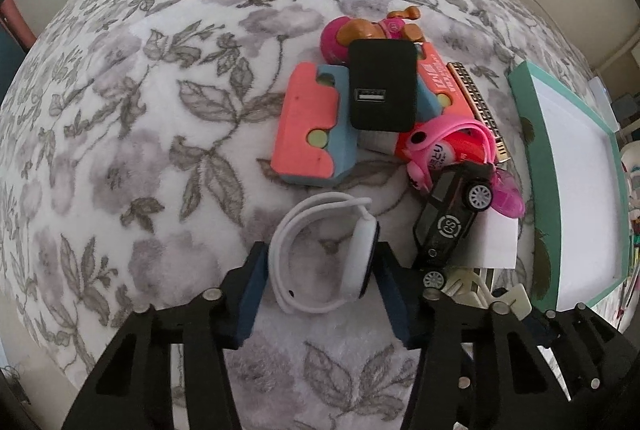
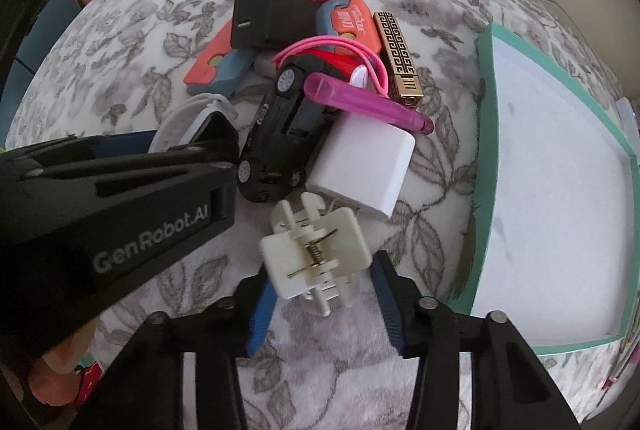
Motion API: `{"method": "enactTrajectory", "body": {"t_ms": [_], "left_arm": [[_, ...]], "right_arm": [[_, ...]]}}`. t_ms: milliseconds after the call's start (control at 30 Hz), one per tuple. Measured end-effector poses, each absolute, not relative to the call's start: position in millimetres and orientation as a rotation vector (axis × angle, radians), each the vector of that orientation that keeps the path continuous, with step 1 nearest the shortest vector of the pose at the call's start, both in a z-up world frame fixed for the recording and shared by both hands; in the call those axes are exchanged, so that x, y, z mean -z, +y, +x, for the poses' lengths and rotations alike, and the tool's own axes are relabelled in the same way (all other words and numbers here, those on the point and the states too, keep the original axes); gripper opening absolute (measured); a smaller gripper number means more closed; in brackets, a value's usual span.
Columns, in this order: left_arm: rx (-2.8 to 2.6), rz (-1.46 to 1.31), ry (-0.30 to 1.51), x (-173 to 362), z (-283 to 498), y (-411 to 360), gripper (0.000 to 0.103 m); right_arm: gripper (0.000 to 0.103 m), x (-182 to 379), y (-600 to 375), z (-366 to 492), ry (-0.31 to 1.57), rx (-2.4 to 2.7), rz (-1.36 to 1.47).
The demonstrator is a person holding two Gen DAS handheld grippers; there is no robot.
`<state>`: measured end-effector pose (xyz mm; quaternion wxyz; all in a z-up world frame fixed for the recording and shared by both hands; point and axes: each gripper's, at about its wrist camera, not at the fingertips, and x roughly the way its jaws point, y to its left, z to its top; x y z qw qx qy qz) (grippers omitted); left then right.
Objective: Organize rigid objects
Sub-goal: 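Close the right gripper on the white clip while the left grips the white smartwatch, then carry the clip in the right gripper while the left carries the watch over the tray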
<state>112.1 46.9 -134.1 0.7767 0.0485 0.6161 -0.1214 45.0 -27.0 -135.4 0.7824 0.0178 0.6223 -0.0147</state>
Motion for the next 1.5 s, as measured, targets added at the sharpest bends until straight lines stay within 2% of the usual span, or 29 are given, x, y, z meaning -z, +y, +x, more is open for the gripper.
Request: {"method": "enactTrajectory", "body": {"t_ms": [833, 1500], "left_arm": [[0.146, 0.173, 1.366, 127, 85, 39, 0.051], [0.083, 0.146, 1.330, 80, 83, 71, 0.051]], "right_arm": [[0.039, 118, -43, 37, 1.347, 0.010, 0.107], [0.035, 81, -56, 16, 1.273, -0.025, 0.172]]}}
